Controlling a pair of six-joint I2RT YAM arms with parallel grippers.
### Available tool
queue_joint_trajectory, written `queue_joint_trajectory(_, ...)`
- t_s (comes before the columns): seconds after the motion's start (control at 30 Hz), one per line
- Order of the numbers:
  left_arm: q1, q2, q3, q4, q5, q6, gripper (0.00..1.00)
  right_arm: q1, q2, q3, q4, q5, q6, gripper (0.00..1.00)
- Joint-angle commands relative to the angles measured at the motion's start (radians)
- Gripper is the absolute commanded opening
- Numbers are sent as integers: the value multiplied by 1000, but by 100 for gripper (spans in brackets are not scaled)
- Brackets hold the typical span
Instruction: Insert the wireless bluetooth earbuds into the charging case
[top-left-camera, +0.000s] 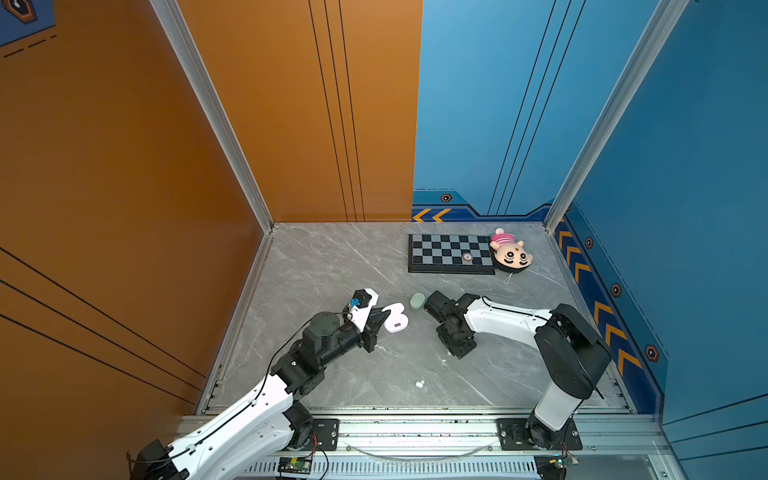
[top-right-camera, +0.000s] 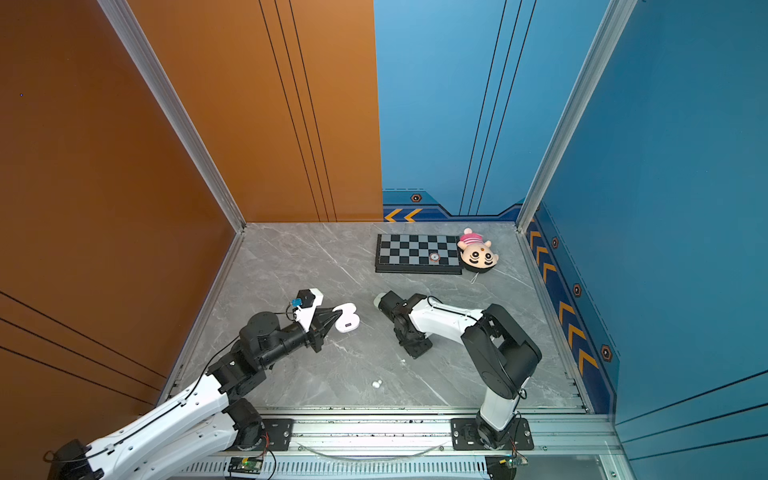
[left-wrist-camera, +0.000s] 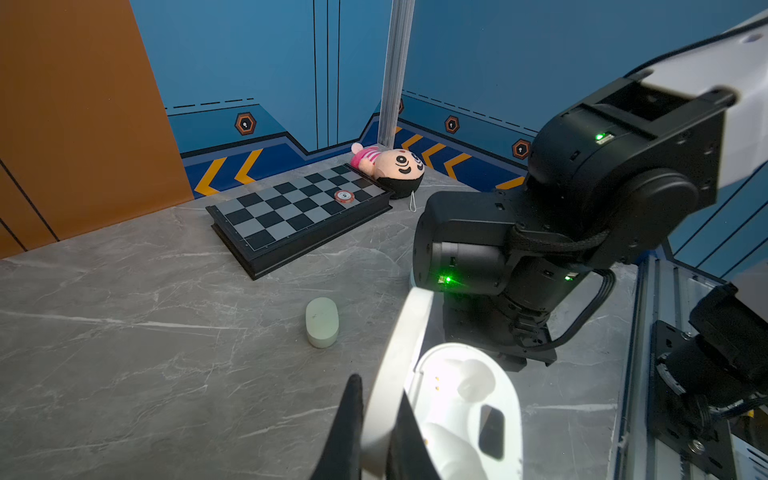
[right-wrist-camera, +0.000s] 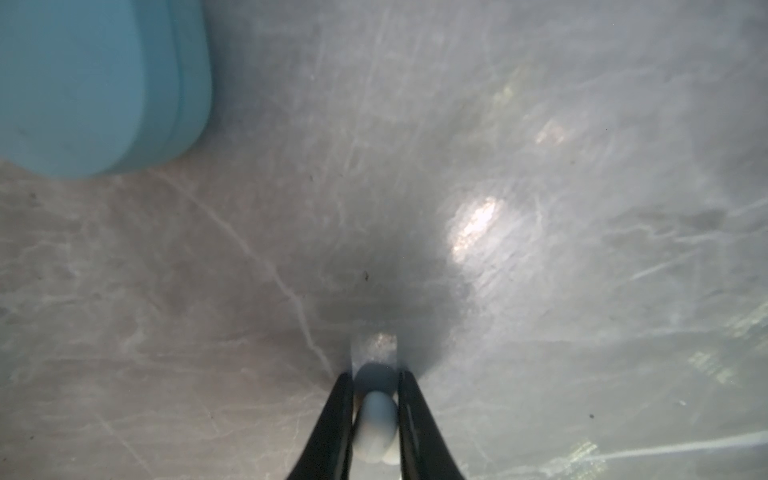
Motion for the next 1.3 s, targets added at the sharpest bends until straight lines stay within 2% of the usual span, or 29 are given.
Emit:
queue_joint_trajectory(0.0,-10,-14,-14,30,-28,9,0,1,26,17,-16,18,-22,20)
queue_joint_trajectory(0.47,-13,-13,-12,30,-31,11,0,0,12,32,-15,38,-59,12)
queue_joint_trajectory(0.63,-14,-5,-3,28,-30,10,0,-12,-24,72,-6,84,-194,12)
queue_joint_trajectory(0.73,-13,9,8,30,-36,-5,0,-25,-74,59,65,76,-297,12)
queue_joint_trajectory(0.87,-9,52,30,47,-44,-44,0,-44,-160,10,178,20,-422,12)
queue_joint_trajectory(1.0,-3,120,49,100,-28,-93,0,-109,-267,-65,310,-28,-526,11)
queue_joint_trajectory(1.13,4,178,59,148,-2,-108,0,-174,-369,-136,443,-142,-626,9)
queue_joint_trajectory(1.27,11,213,64,184,20,-100,0,-236,-440,-173,553,-306,-716,9)
